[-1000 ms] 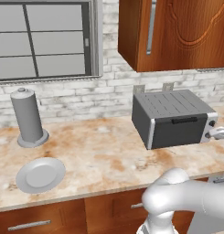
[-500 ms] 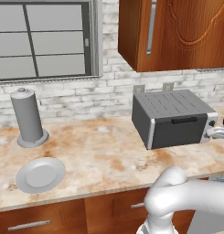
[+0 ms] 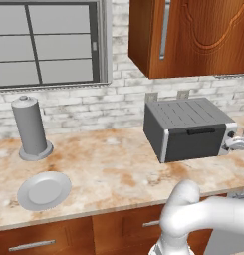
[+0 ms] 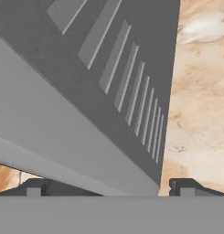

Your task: Pick up the bagel from the plate, place it on the toaster oven rack, close the door, and set the timer.

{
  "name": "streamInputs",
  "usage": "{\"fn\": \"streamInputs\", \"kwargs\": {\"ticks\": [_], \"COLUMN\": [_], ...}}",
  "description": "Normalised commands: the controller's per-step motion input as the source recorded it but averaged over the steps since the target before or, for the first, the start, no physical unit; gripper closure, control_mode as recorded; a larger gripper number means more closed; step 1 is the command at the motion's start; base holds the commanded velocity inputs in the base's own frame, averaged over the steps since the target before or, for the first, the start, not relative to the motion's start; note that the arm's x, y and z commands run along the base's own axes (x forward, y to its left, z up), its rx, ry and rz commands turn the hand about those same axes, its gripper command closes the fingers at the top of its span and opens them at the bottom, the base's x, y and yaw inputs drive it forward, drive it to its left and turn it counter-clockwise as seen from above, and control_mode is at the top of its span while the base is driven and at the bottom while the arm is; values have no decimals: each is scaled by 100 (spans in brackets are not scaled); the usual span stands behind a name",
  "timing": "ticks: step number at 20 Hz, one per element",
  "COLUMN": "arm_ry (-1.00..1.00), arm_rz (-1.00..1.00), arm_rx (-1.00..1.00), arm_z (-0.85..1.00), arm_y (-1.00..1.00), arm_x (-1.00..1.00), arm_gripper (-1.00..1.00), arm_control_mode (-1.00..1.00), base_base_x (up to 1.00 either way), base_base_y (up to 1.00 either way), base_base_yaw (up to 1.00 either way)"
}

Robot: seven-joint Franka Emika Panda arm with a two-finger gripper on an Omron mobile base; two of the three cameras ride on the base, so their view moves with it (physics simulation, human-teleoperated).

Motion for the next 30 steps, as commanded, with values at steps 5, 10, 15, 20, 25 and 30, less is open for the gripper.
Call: {"fn": "streamInputs", "kwargs": {"ticks": [5,10,15,20,25,30], "arm_ry": [0,0,0,12,19,14], "arm_rz": [1,4,10,12,18,21], "arm_rx": [0,0,12,27,33,32], "arm_z": [-23,-14,-16,-22,-25,-28], "arm_y": [-10,-34,-56,-70,-82,-83], "arm_x": [16,14,15,23,28,17], "arm_gripper": [100,100,100,100,100,100], "arm_control_mode": [-100,-100,-100,-100,-100,-100], "base_base_x": [0,0,0,0,0,0], "base_base_y": [0,0,0,0,0,0], "base_base_yaw": [0,0,0,0,0,0]}}
